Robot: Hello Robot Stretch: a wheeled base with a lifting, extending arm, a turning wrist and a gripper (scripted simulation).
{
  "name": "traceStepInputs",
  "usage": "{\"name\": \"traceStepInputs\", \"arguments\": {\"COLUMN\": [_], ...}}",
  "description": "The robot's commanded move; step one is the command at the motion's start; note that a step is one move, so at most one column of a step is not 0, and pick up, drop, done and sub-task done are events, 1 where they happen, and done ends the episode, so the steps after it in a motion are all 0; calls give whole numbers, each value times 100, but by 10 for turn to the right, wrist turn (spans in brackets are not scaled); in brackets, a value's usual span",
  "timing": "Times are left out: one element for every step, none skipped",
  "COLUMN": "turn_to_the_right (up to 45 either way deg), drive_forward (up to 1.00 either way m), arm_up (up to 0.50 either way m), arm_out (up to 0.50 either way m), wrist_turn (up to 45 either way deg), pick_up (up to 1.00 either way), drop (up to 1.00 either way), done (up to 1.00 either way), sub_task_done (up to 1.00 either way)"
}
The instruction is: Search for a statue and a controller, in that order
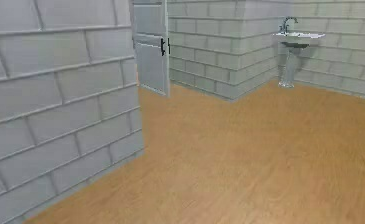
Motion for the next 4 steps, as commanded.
{"name": "traceStepInputs", "arguments": {"turn_to_the_right": [0,-30,180,0], "drive_forward": [100,0,0,60], "arm_up": [0,0,0,0], "arm_out": [0,0,0,0], "wrist_turn": [0,0,0,0], "pick_up": [0,0,0,0], "drop": [0,0,0,0], "done": [0,0,0,0], "sub_task_done": [0,0,0,0]}}
